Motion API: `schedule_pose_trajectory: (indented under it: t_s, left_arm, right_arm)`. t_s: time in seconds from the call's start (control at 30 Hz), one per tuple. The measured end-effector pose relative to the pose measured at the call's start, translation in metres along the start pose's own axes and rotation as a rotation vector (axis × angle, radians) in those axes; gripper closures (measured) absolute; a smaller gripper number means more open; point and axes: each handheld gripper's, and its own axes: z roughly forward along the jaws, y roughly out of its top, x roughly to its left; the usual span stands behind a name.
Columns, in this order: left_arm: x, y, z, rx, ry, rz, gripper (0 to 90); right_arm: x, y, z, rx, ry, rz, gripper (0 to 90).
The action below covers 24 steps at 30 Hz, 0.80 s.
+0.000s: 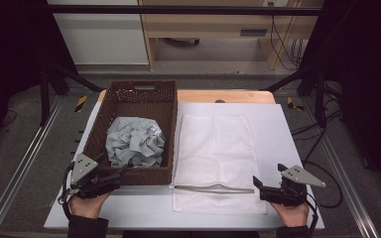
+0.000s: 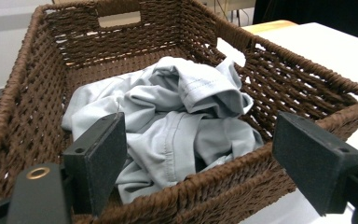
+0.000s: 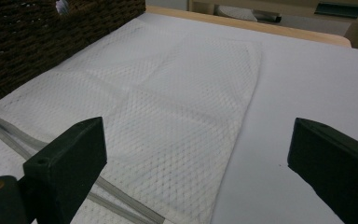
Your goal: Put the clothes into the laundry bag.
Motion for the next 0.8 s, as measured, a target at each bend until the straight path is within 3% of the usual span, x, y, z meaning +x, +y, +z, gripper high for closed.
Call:
schedule_pose_trajectory:
  t_s: [0.43,0.67,0.8]
  left_arm:
    - [-0.001,0.023,0.002,-0.017,-0.025,0.006,18.2]
    - [-0.001,0.040,0.012,-0.021,-0.012,0.008,18.0]
    - [-0.001,0.052,0.021,-0.023,-0.007,0.029,17.9]
  right_arm:
    - [0.005,0.002,-0.001,-0.002,-0.005,-0.007,4.4]
    - [0.006,0.003,-0.001,-0.005,0.001,-0.007,4.4]
    - [0.006,0.003,-0.001,-0.003,-0.001,-0.008,4.4]
